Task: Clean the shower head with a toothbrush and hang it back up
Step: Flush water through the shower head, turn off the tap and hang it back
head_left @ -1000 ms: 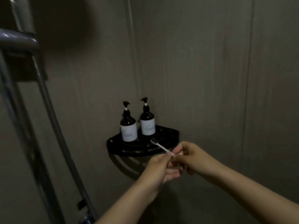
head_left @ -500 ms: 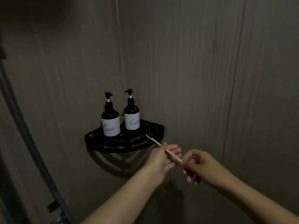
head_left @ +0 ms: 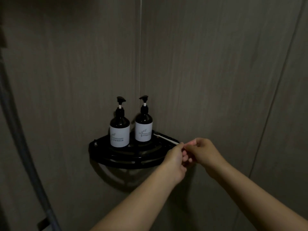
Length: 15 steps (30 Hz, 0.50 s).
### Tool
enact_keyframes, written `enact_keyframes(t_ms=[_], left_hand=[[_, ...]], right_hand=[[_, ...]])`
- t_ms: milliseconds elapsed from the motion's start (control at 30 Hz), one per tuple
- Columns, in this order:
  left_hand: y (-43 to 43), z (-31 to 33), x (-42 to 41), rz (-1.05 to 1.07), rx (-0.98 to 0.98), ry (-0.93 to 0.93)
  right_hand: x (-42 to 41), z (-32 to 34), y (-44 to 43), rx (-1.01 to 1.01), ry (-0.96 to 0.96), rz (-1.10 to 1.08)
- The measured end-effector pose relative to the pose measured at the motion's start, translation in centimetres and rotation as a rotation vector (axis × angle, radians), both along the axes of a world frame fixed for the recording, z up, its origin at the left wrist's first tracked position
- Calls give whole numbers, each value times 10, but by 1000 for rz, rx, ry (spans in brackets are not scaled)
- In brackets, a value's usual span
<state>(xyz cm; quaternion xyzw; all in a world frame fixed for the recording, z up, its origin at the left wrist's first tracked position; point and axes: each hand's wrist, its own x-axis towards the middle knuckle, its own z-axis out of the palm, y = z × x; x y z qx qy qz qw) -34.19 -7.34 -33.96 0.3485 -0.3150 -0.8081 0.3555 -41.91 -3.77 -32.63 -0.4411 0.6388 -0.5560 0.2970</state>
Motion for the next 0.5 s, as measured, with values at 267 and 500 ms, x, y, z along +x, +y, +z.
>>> enact_keyframes(t_ms=[267,500], left_hand=[[-11,-17,-13,-22,98,123],[-14,-23,-21,-29,86,118]], right_hand=[[-8,-4,-8,71,44,7],[-12,-5,-6,76,37,12]])
